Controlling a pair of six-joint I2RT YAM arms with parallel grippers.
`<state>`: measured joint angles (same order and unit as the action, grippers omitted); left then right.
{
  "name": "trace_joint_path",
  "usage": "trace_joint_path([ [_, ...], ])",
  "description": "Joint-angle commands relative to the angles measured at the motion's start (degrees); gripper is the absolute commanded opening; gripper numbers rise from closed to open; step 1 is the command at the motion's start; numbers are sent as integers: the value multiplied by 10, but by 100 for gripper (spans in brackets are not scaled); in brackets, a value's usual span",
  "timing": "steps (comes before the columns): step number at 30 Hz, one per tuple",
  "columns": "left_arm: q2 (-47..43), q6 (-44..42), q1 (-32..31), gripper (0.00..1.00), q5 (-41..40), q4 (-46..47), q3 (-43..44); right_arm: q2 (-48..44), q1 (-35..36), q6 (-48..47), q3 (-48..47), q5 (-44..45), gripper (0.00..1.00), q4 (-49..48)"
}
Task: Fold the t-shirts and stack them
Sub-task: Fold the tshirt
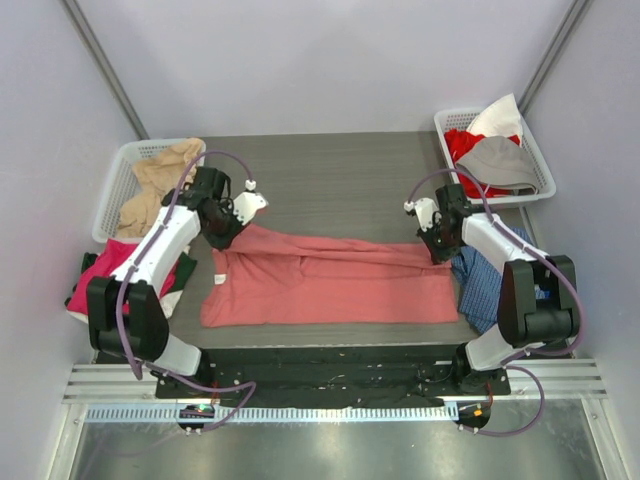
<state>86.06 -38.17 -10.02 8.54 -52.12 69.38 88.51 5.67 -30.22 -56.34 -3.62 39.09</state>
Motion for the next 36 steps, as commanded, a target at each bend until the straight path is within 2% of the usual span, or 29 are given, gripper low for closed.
trace_joint_path([
  [1,-49,-7,-1,0,-4,-25,10,-38,1,-12,1,19,1,5],
  [14,-78,-6,-3,0,-2,-22,-46,-26,2,-27,42,34,1,-16],
  [17,-71,-6,-3,0,-2,-18,-56,-22,1,-36,54,67,1,-31],
  [26,-52,6,-15,0,3,-26,-54,2,1,-35,46,72,1,-43],
  [36,-77,6,-27,0,6,-49,-79,3,1,-36,44,75,1,-42],
])
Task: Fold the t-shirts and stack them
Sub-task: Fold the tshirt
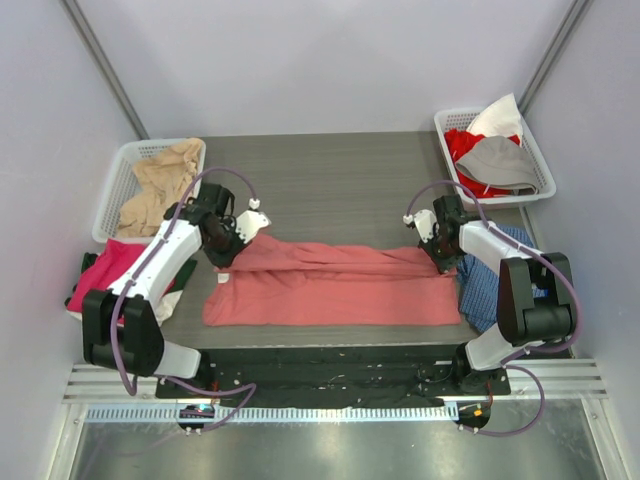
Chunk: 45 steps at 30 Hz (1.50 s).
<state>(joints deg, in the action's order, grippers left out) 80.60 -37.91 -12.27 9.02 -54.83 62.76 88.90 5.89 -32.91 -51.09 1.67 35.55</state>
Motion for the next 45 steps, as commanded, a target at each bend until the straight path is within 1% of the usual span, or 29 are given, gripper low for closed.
trace_joint_path([
  [1,-29,3,-6,0,1,-23,-14,-2,0,-9,-10,22,1,-6],
  [11,-76,2,-6,0,8,-44,-26,-4,0,-8,-9,24,1,-2],
  [27,-77,10,-18,1,12,-32,-66,-26,-1,-10,2,31,2,7],
  [29,-76,9,-19,1,11,-33,-68,-35,0,-8,1,28,6,10],
  [30,-76,9,-20,1,8,-31,-69,-37,-1,-8,1,28,12,13],
  [32,-75,9,-21,1,8,-30,-69,-45,1,-6,-2,25,16,19],
  [33,-75,9,-21,1,8,-27,-70,-48,0,-6,-4,24,22,22],
  [35,-73,8,-21,1,5,-27,-72,-58,1,-2,-9,22,25,32],
  [39,-74,7,-21,1,2,-21,-77,-79,5,7,-23,10,37,59],
  [41,-74,7,-21,1,1,-18,-82,-89,9,12,-25,8,39,72],
  [45,-72,7,-21,1,1,-18,-84,-113,17,18,-29,2,40,95],
])
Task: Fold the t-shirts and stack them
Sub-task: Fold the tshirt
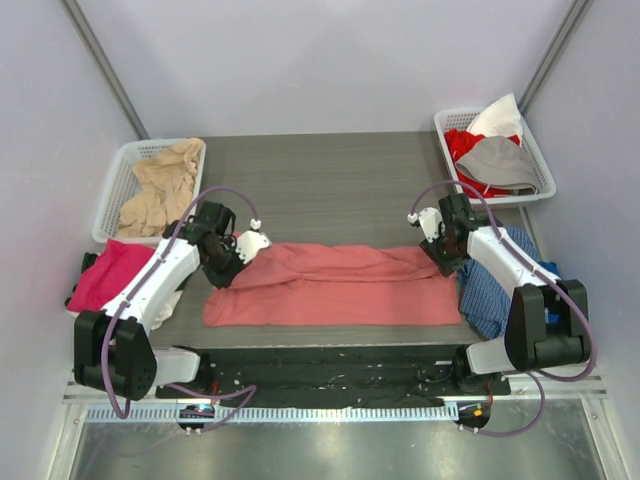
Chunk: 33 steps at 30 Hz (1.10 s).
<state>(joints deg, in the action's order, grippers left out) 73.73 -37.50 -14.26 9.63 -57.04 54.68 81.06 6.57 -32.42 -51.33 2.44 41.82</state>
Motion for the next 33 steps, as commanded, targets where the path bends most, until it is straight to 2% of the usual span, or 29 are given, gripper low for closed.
trace_joint_path([
  [1,-4,3,-2,1,-5,4,-2,-41,12,15,-27,-6,40,42],
  [9,-12,3,-2,1,-7,4,-6,-96,20,17,-28,-5,41,95],
  [13,-11,5,-2,1,-7,12,-10,-118,19,15,-26,0,42,81],
  [27,1,9,-2,0,-11,58,-31,15,19,6,-35,-17,43,-17],
  [33,-1,7,-2,0,-13,56,-33,-4,20,5,-11,-16,42,-9],
])
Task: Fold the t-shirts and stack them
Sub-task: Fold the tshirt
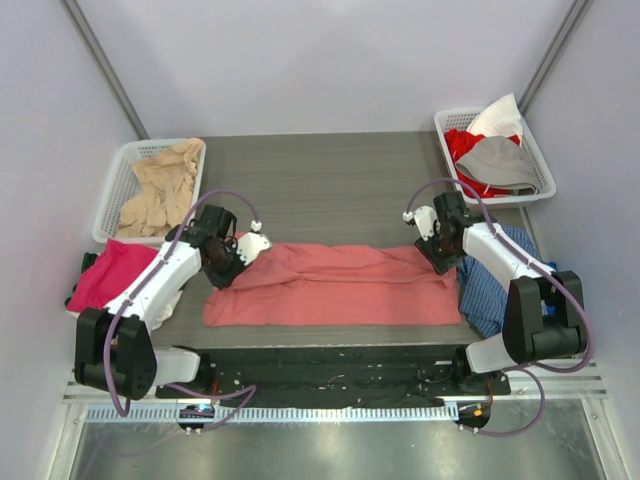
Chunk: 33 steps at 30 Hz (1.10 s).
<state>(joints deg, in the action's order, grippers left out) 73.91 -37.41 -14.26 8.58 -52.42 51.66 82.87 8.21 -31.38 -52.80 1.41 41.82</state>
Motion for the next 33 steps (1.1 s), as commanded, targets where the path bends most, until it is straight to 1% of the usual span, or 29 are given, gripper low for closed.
trace_joint_path([
  [1,-3,6,-2,0,-2,10,-2,-28,3,-6,7,-7,42,-4],
  [3,-3,5,-2,0,-6,8,-2,-35,4,-8,16,-7,42,5],
  [4,-3,4,-2,0,-6,6,0,-42,5,-11,18,-27,42,9],
  [7,-3,2,-2,0,-8,0,6,-54,9,-10,32,-35,42,24],
  [12,4,1,-2,0,-11,-4,18,-70,16,-12,54,-35,42,31],
  [22,17,3,-2,0,-3,-16,10,-32,16,-21,100,-20,41,-20],
  [33,-11,10,-8,1,16,-67,2,-9,17,-21,97,-17,39,-38],
])
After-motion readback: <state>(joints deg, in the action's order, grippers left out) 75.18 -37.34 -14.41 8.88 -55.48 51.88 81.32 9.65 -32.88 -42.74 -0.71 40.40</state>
